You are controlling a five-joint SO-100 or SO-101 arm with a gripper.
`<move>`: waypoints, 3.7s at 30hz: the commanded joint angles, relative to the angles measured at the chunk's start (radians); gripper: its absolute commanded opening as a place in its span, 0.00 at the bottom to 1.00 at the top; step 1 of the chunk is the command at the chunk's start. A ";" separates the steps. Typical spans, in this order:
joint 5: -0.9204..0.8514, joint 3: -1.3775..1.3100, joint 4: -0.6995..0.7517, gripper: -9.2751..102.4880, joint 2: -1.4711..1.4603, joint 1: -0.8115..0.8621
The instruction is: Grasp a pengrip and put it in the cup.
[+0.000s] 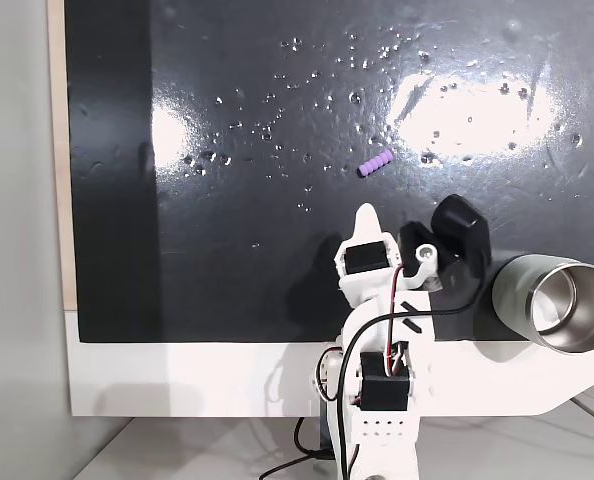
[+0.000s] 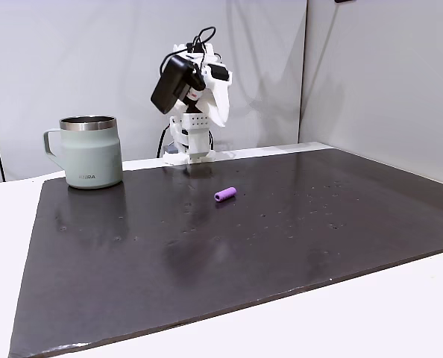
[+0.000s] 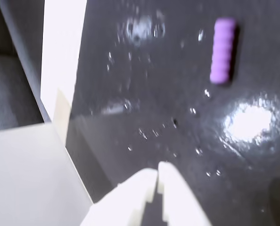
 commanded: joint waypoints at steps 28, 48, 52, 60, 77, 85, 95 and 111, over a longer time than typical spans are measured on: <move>-0.239 -0.804 0.221 0.27 -1.106 0.110; -0.227 -1.210 0.354 0.27 -1.657 0.118; -0.230 -1.267 0.376 0.27 -1.736 0.121; -0.236 -1.272 0.379 0.27 -1.804 0.103; -0.245 -1.215 0.377 0.10 -1.802 0.060; -0.236 -1.213 0.405 0.08 -1.744 0.061; -0.250 -1.183 0.620 0.08 -1.433 0.075; -0.653 -1.166 0.839 0.08 -0.954 0.575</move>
